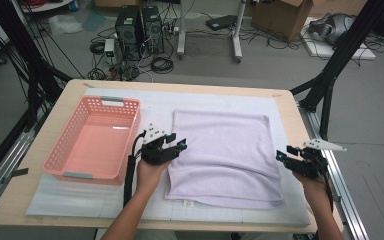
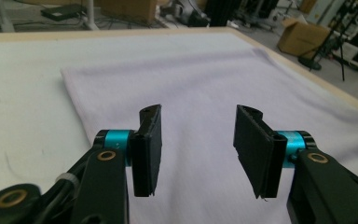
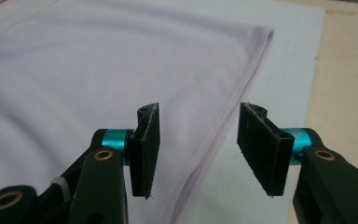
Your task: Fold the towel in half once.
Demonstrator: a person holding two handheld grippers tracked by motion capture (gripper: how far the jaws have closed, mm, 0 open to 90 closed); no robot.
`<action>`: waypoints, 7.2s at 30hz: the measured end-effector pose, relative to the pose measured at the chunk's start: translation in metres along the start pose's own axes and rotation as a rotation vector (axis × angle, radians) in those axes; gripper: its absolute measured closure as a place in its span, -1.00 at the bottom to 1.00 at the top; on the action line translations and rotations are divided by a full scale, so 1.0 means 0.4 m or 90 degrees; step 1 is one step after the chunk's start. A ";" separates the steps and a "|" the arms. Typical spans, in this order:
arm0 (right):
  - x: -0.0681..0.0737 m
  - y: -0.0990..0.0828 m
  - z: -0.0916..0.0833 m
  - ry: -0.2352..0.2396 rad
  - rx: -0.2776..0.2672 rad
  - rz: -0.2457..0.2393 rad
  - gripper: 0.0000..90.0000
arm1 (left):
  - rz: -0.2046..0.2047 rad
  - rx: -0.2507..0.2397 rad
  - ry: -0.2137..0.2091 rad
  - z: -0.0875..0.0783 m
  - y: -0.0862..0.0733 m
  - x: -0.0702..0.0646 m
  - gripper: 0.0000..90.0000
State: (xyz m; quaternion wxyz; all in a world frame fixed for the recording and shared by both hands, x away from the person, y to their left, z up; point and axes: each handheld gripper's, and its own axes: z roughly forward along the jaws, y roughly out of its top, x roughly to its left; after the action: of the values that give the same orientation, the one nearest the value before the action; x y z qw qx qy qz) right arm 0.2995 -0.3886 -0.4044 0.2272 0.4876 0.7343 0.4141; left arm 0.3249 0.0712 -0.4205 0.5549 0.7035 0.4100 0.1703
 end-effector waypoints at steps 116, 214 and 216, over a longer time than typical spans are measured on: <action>0.159 -0.240 -0.136 -0.007 0.081 0.018 0.25 | -0.015 0.166 0.004 -0.166 -0.174 -0.087 -0.20; 0.005 -0.081 0.042 0.040 0.036 0.000 0.31 | -0.037 0.149 0.121 0.208 0.041 0.169 0.18; 0.005 -0.080 0.045 0.040 0.038 0.009 0.31 | -0.042 0.170 0.129 0.228 0.042 0.179 0.19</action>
State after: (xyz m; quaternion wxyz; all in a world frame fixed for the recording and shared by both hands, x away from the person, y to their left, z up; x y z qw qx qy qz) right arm 0.2952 -0.3857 -0.4409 0.1863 0.4862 0.7496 0.4087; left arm 0.4382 0.0667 -0.4503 0.4177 0.7366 0.5054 0.1661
